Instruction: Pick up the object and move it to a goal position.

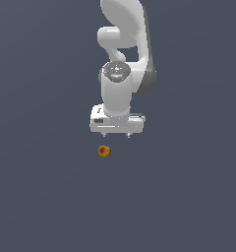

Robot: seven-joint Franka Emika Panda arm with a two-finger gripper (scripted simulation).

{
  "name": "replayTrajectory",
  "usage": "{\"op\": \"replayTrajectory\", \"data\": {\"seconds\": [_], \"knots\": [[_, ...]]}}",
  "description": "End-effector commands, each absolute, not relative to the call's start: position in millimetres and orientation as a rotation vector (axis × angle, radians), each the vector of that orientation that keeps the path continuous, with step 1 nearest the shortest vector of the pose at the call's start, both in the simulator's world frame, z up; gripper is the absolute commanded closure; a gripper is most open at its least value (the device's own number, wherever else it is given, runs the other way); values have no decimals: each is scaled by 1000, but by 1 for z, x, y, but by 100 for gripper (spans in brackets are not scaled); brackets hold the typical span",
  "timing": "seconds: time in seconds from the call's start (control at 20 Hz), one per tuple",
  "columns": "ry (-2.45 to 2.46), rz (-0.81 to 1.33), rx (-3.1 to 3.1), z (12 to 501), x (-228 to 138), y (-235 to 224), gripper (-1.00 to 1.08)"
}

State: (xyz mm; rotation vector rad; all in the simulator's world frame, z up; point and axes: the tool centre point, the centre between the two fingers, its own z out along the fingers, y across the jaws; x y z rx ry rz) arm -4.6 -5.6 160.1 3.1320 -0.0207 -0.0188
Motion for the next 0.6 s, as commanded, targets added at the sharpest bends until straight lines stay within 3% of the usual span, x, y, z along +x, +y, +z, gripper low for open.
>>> {"op": "replayTrajectory", "data": {"seconds": [0.0,0.55], "knots": [[-21,-19,3132,160,-5,-6,-92],[10,-1,3113,180,1,-11,-92]]}}
